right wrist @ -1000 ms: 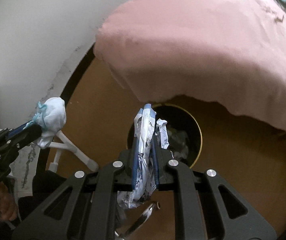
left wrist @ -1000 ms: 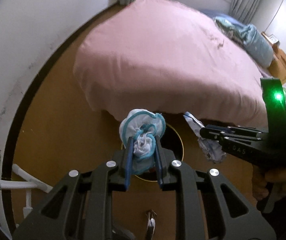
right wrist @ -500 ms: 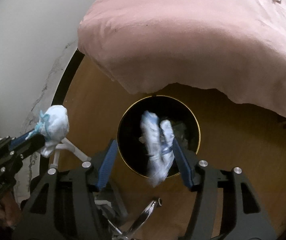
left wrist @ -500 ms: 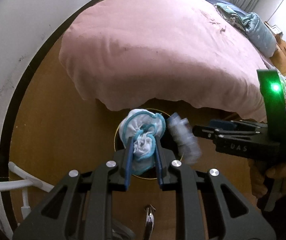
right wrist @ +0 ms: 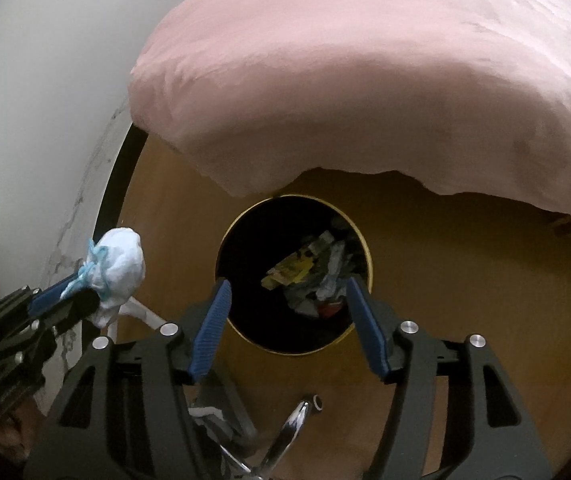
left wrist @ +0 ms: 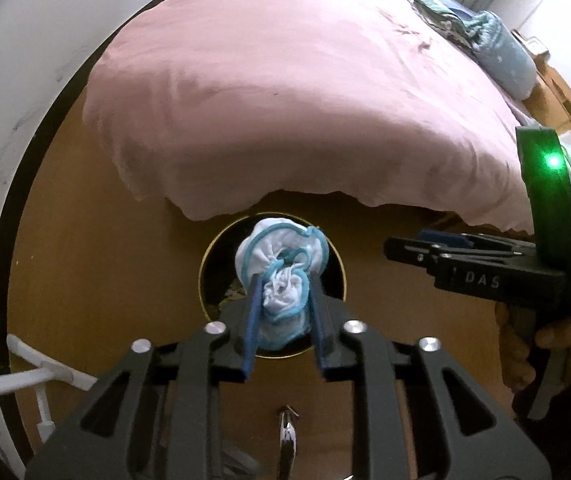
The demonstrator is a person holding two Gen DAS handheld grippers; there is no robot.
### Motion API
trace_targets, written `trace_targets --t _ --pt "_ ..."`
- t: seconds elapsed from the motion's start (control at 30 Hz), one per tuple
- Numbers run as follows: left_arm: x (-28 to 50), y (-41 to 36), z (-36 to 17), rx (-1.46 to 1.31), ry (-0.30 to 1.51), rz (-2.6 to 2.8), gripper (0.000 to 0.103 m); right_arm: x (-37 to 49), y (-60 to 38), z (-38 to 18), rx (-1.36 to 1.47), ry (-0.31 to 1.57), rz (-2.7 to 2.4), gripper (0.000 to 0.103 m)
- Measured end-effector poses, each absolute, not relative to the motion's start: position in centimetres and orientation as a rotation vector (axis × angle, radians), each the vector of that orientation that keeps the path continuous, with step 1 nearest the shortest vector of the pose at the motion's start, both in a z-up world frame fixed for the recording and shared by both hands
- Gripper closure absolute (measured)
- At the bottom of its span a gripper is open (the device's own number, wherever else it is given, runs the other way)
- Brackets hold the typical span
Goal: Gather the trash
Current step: 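Carry both to the black bin and open the right tool to drop the wrapper, then open the left tool over the bin, then swing both tools back to the desk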
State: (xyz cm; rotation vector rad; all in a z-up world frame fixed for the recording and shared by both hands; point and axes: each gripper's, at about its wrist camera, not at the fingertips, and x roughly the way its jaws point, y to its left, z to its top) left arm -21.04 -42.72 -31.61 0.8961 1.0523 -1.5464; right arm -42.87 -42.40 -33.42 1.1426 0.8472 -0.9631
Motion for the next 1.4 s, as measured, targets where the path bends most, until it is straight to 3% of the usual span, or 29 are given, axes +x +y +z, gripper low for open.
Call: trace_targets --t 0.07,0.23,0.4,0.73,0.83,1.13,1.4 --pt "-21.2 -42.4 -31.0 0.884 1.022 -1.549 0.018 -43.6 -42.2 -32.8 1.144 0.837 -0.976 0.044" --pt "-20.9 -41.2 -29.2 0.874 1.007 -1.549 0.018 -44.0 -41.3 -31.0 1.125 0.826 -0.988 0.043" --pt "-18.8 -38.6 -25.1 0.832 0.952 -1.532 0.009 -41.7 -40.0 -27.6 1.044 0.823 -0.965 0.039" --pt "-6.7 -25.3 -11.1 0.639 0.746 -1.307 0.007 -27.6 -34.1 -14.4 0.69 0.73 -0.761 0.022" --pt "-0.6 -19.2 -8.7 0.548 0.739 -1.156 0.007 -21.6 -31.4 -11.7 0.591 0.737 -0.643 0.022" --pt "15.5 0.7 -6.7 0.338 0.783 -0.648 0.007 -1.9 -18.8 -8.1 0.354 0.811 -0.254 0.022" --pt "21.5 15.4 -7.4 0.218 0.824 -0.385 0.007 11.6 -5.3 -8.1 0.17 0.9 -0.005 0.022"
